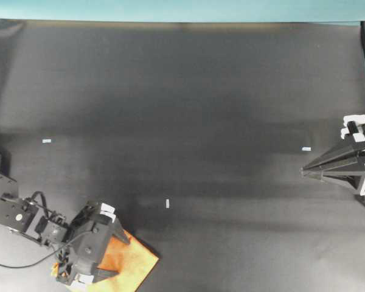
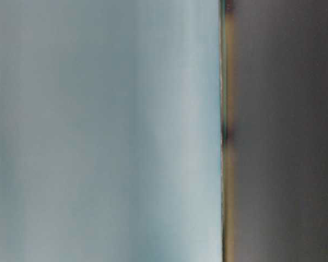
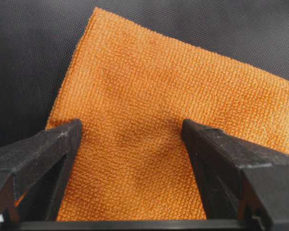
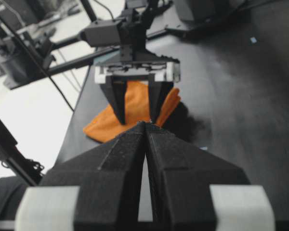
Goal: Push an orange cloth with the left arm to wipe the desk.
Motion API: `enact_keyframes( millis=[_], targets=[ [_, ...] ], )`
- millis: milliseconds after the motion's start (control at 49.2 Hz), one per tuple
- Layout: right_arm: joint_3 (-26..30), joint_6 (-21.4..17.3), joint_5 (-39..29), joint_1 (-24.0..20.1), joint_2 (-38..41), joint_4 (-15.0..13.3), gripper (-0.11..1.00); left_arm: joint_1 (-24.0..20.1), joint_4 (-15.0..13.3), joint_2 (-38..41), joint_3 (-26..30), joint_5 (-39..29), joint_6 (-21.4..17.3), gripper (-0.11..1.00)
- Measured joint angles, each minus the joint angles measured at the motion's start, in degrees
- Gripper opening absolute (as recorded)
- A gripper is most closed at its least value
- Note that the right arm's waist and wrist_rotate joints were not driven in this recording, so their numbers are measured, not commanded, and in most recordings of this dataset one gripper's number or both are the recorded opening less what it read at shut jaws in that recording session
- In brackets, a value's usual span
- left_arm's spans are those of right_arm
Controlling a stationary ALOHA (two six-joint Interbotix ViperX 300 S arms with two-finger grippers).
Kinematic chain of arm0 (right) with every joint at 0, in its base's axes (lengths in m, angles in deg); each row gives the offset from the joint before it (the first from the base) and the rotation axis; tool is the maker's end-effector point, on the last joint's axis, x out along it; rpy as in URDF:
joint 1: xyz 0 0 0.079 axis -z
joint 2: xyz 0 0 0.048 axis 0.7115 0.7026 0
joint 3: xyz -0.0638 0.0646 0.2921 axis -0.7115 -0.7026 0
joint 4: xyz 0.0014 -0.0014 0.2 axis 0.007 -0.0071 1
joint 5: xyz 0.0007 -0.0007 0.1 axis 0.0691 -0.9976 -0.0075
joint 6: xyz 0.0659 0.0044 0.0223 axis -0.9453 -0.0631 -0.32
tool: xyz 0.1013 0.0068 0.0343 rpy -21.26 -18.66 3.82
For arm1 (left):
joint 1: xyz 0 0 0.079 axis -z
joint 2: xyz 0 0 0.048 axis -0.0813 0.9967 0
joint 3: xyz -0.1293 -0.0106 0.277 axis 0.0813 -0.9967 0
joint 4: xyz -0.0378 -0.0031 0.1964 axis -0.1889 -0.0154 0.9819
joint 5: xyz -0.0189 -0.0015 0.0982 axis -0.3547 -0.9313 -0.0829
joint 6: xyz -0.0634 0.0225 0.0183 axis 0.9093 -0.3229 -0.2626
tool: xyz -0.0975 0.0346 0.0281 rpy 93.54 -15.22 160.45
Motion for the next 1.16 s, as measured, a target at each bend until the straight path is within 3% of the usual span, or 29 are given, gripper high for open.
enact_keyframes(
  millis=[224,651,1159],
  targets=[
    [-0.1,0.0,0.0,0.0,0.0,-0.1,0.0,-1.4,0.0,-3.0,0.6,-0.8,-0.3,0.82],
    [-0.3,-0.1,-0.1,0.0,-0.2,0.0,0.0,-4.8,0.0,-23.1,-5.0,-2.4,-8.3,0.82],
    [-0.5,0.0,-0.1,0.1,-0.3,0.0,0.0,-6.9,0.0,-41.3,-12.0,-8.9,-8.7,0.82]
  ],
)
